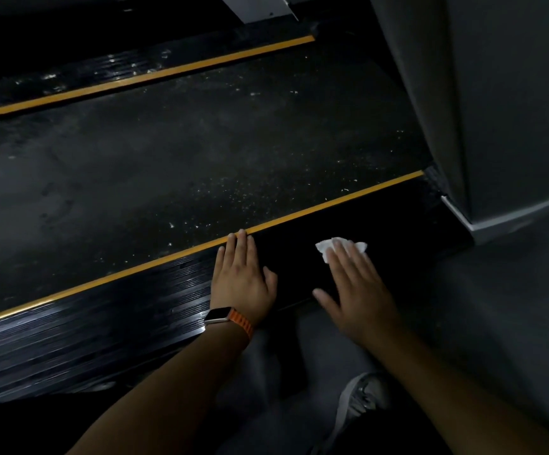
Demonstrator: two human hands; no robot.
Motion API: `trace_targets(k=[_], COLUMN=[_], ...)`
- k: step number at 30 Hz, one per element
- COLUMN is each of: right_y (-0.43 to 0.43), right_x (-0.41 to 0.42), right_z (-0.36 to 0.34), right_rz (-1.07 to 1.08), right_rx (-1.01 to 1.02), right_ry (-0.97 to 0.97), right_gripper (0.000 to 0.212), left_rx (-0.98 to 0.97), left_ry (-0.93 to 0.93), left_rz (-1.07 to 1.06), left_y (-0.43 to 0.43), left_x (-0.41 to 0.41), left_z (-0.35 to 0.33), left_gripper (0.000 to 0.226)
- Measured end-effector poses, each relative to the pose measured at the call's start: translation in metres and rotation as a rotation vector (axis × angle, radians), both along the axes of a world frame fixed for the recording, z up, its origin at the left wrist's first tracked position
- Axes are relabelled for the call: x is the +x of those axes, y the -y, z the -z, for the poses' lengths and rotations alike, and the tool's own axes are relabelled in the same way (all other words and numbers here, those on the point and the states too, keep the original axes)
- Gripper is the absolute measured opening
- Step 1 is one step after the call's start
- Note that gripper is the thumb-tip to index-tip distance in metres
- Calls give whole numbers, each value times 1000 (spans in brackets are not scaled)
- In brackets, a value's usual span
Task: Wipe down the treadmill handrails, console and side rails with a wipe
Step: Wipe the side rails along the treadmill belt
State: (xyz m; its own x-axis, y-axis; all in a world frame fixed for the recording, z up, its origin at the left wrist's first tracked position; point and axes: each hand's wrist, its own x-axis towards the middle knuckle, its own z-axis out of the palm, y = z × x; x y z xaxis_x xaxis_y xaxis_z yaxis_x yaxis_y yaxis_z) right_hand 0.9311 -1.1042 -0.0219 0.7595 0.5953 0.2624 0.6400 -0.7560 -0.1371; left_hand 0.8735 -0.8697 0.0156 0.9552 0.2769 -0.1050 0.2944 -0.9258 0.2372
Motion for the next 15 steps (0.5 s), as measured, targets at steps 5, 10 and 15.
trace_targets(k=[5, 10, 15], right_y=[41, 14, -11], right_x=[58, 43, 18], right_z=[-9, -13, -7], right_rz=[246, 300, 3], right_rx=[-5, 6, -80], right_ry=[-51, -85, -62], right_gripper=[76, 80, 80], left_rx=[-8, 6, 1], left_ry=[-15, -10, -8], left_rz=[4, 0, 3], left_y=[0, 0, 0], left_x=[-1, 0, -1], left_z=[-1, -1, -1], left_gripper=[76, 78, 78])
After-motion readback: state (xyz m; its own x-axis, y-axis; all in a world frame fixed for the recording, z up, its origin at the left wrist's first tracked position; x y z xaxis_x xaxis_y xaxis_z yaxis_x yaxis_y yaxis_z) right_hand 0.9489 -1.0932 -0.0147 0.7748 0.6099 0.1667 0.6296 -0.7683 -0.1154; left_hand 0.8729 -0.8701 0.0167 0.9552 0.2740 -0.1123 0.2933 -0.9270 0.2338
